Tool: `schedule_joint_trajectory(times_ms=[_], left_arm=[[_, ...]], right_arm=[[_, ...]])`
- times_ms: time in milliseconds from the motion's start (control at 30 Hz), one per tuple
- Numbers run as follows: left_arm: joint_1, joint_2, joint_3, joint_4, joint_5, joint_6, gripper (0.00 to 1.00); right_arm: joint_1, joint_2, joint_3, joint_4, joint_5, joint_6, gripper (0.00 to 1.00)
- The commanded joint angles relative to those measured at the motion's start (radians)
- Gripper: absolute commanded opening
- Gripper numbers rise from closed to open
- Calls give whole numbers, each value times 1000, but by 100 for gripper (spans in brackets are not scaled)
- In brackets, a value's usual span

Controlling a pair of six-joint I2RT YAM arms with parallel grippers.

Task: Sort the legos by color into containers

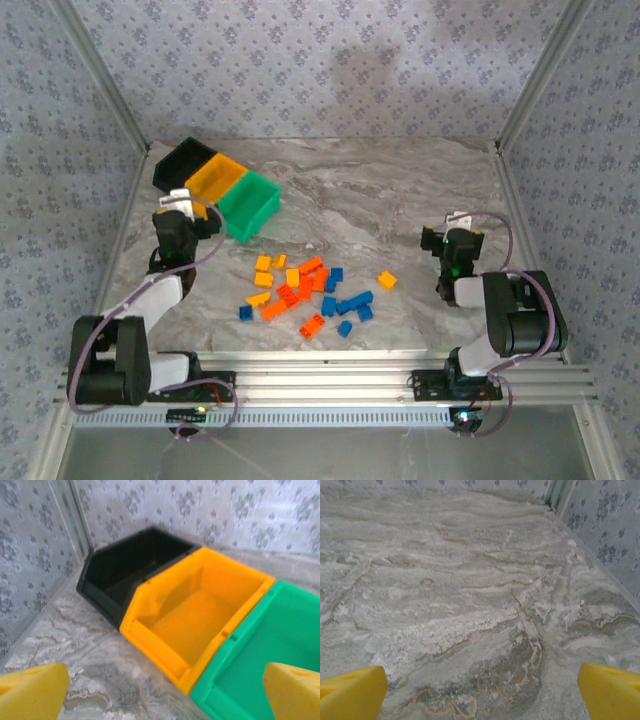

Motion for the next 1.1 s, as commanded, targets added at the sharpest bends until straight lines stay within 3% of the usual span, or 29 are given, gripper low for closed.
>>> schedule_joint_trajectory(times_ms=[0, 100, 167, 267, 333, 400, 467, 500, 533, 567, 667, 867, 1067], left_arm=[[-7, -61, 12, -43, 49, -69, 100], [-8, -97, -4, 17, 73, -128, 100], [-8, -115, -3, 37, 76, -182, 100], [-7, -144, 10, 39, 42, -313, 100], [-5, -170, 28, -12, -26, -469, 100], [6, -203, 54, -141, -73, -667, 100], [27, -237, 76, -301, -102, -867, 100], [42, -248, 68, -292, -73, -890, 100], [53, -257, 47, -245, -24, -887, 100], [61, -266, 32, -197, 27, -880, 100], [64, -273, 62, -238, 103, -885, 100], [62, -279, 119, -344, 227, -873, 100], [53, -320, 109, -456, 250, -867, 100]], right_arm=[[-22, -53, 122, -209, -21, 1, 100], [-34, -42, 273, -458, -99, -5, 100], [23, -60, 299, -497, -2, -17, 100], [144, -116, 267, -405, 204, -24, 100], [217, -145, 260, -360, 306, 4, 100], [240, -155, 283, -376, 334, 146, 100], [215, -170, 343, -570, 287, 463, 100], [191, -171, 395, -716, 233, 623, 100], [161, -156, 421, -739, 102, 674, 100], [143, -136, 425, -690, -13, 663, 100], [210, -100, 431, -622, -101, 712, 99], [467, 80, 687, -846, -97, 846, 100], [672, 324, 930, -888, -40, 1068, 100]])
